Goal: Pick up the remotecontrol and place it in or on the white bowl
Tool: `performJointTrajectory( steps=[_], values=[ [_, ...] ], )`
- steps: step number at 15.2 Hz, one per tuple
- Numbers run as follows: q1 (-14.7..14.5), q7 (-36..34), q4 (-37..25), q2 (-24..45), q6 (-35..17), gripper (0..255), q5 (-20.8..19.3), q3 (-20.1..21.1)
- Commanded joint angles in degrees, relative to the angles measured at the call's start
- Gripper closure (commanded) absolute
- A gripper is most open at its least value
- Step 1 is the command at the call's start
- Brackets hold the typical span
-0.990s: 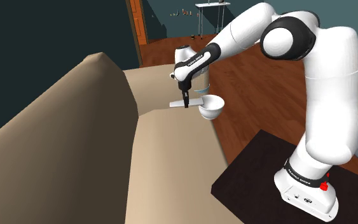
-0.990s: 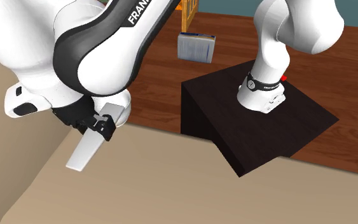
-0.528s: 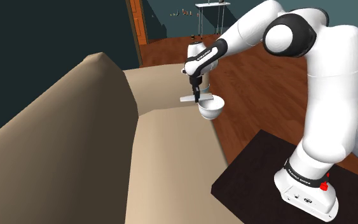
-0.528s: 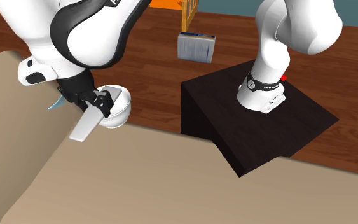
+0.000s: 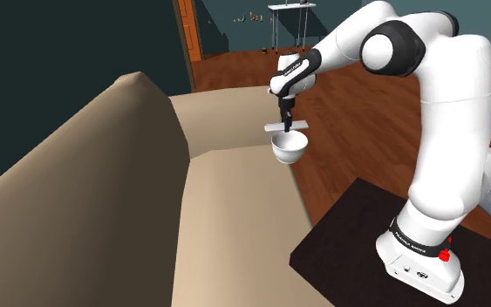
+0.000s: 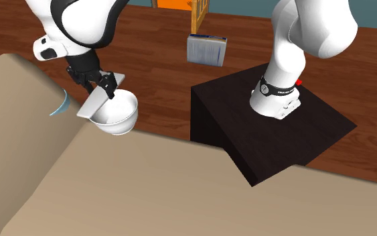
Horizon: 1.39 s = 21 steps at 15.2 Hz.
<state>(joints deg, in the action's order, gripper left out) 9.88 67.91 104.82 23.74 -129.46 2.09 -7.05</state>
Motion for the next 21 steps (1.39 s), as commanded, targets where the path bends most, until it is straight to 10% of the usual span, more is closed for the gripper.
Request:
performJointTrajectory(
  steps=[1, 21],
  values=[
    [1.79, 2.62, -0.63, 0.01, 0.58, 255, 0.36, -0.56],
    [2.24, 3.12, 1.03, 6.45, -7.49, 255, 1.36, 0.05]
  ],
)
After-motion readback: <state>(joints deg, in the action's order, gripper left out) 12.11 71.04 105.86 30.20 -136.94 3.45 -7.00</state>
